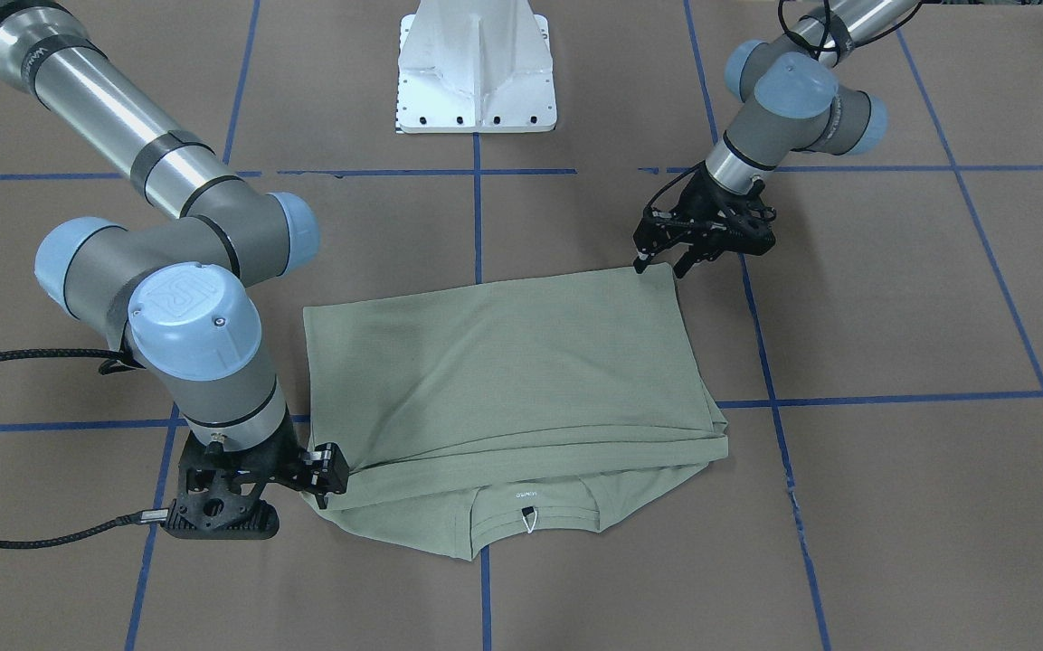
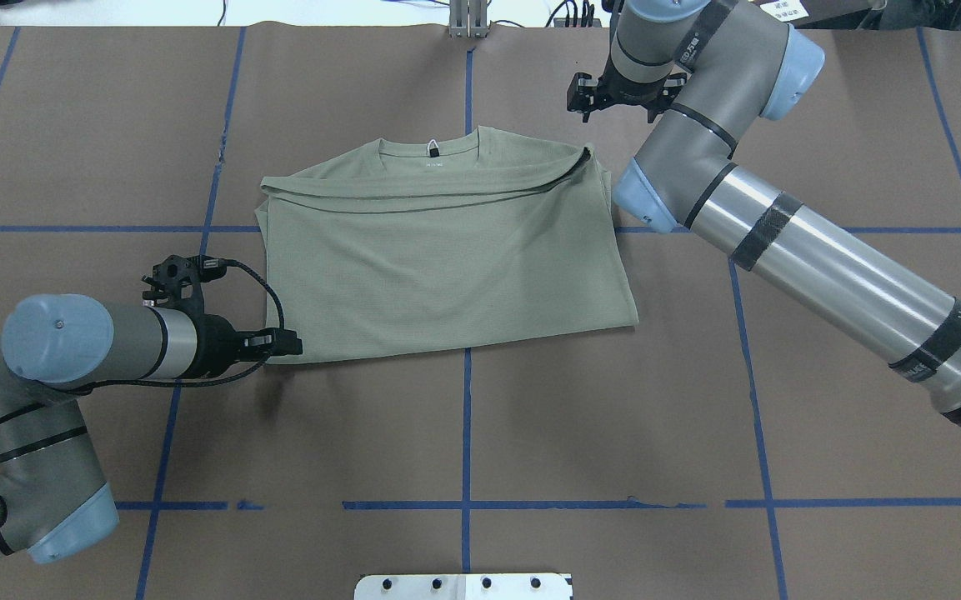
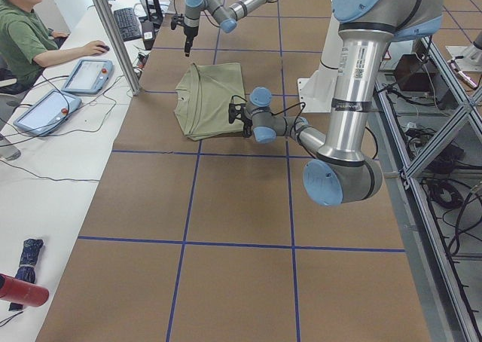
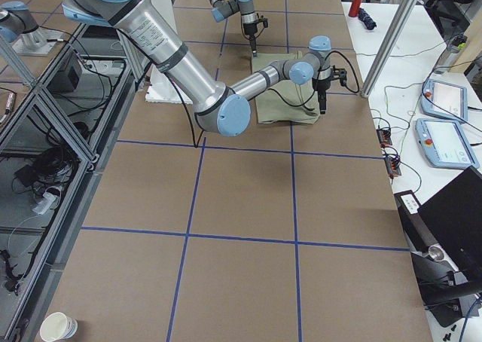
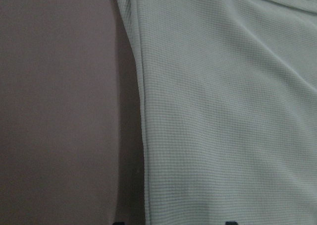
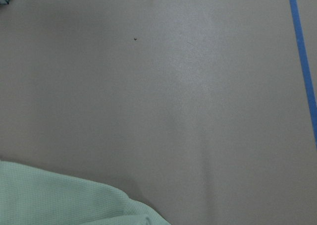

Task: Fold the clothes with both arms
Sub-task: 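Grasp the folded shirt's near side edge with the left gripper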

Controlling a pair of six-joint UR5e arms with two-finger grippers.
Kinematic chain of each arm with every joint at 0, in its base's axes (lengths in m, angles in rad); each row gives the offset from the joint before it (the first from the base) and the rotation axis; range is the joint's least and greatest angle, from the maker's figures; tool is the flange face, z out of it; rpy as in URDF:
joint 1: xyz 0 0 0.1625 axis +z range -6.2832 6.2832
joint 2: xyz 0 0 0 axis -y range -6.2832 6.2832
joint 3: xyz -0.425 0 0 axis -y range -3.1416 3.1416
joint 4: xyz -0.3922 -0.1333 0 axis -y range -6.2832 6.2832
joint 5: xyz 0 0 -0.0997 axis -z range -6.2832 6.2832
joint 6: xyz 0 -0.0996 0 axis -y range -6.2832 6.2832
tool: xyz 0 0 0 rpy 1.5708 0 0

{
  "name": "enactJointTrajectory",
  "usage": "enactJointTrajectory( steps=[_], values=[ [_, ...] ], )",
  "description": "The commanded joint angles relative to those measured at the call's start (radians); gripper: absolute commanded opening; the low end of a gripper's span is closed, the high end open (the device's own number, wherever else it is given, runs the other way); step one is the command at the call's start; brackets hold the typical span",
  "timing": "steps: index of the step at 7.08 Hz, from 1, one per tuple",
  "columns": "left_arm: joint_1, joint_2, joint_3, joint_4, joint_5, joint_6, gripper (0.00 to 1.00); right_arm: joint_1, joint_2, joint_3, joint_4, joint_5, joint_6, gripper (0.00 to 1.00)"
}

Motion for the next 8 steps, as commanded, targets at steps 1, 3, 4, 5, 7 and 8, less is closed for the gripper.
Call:
enactJointTrajectory(
  steps=[1, 3, 4, 5, 7, 8],
  values=[
    [0.009, -0.002, 0.002, 0.001, -0.003, 0.001, 0.21, -0.001, 0.000, 0.000, 0.000, 0.000, 0.000, 1.00],
    [0.009, -0.001, -0.003, 0.001, -0.011, 0.009, 0.00, -0.001, -0.002, 0.000, 0.000, 0.000, 0.000, 1.00],
    [0.007, 0.001, -0.003, 0.001, -0.011, 0.011, 0.00, -0.001, -0.002, 0.000, 0.000, 0.000, 0.000, 1.00],
    [-0.003, 0.004, -0.006, 0.001, -0.009, 0.020, 0.00, -0.001, -0.002, 0.000, 0.002, 0.000, 0.002, 1.00],
    [-0.080, 0.034, -0.006, 0.007, -0.009, 0.183, 0.00, -0.002, -0.002, 0.000, 0.002, 0.000, 0.002, 1.00],
    [-0.164, 0.033, 0.027, 0.013, -0.012, 0.310, 0.00, -0.002, -0.003, 0.000, 0.002, 0.000, 0.002, 1.00]
  ],
)
